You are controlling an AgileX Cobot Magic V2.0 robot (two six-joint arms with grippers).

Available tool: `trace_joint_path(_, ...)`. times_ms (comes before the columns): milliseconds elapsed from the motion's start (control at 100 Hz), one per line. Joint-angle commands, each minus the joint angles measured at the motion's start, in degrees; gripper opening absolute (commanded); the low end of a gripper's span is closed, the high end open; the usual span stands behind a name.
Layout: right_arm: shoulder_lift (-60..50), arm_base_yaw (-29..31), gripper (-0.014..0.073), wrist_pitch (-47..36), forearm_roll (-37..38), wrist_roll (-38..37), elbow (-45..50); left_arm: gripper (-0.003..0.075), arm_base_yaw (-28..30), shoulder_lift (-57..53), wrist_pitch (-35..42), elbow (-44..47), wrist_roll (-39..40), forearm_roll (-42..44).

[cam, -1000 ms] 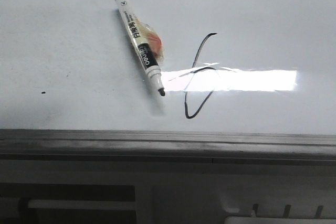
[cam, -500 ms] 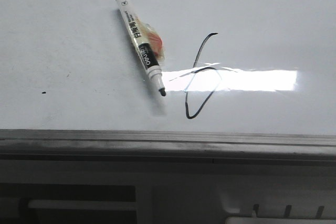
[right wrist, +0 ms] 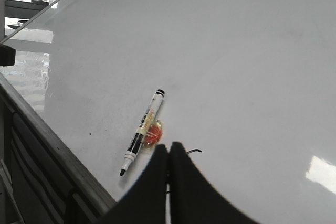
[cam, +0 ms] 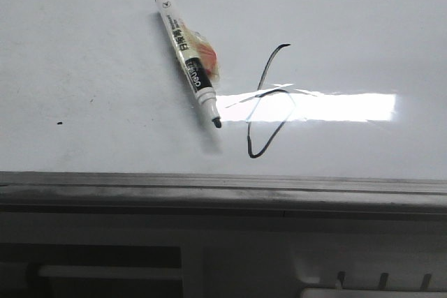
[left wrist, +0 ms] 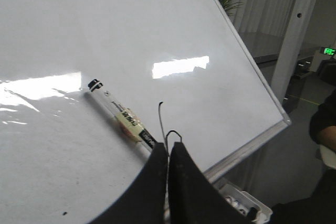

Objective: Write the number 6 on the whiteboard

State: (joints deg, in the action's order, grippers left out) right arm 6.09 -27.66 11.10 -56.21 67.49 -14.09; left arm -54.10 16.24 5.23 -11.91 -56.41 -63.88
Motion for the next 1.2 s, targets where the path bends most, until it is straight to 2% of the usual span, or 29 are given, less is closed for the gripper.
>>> trace_joint_path(0, 0.65, 0.31, -0.0064, -3.13, -0.79, 0.02, -1.4, -0.0019, 1.46, 0.12, 6.25, -0.44, -0.22, 4.53)
trace_joint_path(110, 0.65, 0.31, -0.0064, -3.12, -0.79, 0.02, -1.4, -0.0019, 6.9, -0.32, 8.3, 2.74, 0.99, 16.93)
trace_joint_path(180, 0.65, 0.31, -0.0064, -3.23, -0.79, 0.02, -1.4, -0.0019, 12.45, -1.4, 8.56, 4.72, 6.27, 22.66)
trace_joint_path(270, 0.65, 0.31, -0.0064, -3.23, -0.79, 0.02, -1.4, -0.0019, 20.32, -4.18, 7.83, 7.56, 15.31, 28.72)
trace_joint_path(450, 0.65, 0.31, -0.0064, -3.23, -0.79, 0.02, -1.4, -0.0019, 35.16, -11.2, 4.8, 13.36, 39.29, 49.35)
trace_joint_path(520, 0.65, 0.31, -0.0064, -3.23, -0.79, 0.02, -1.4, -0.0019, 38.89, -13.03, 0.94, 14.8, 45.91, 53.43)
trace_joint_path(560, 0.65, 0.31, -0.0064, -3.23, -0.79, 0.02, -1.4, -0.0019, 40.54, -13.65, -4.85, 14.67, 48.21, 55.62)
trace_joint_path(720, 0.65, 0.31, -0.0064, -3.23, -0.79, 0.02, -1.4, -0.0019, 43.48, -14.19, -19.23, 14.67, 50.01, 56.98)
trace_joint_path(1190, 0.65, 0.31, -0.0064, -3.23, -0.79, 0.02, -1.4, -0.0019, 43.46, -14.19, -19.09, 14.67, 50.01, 55.66)
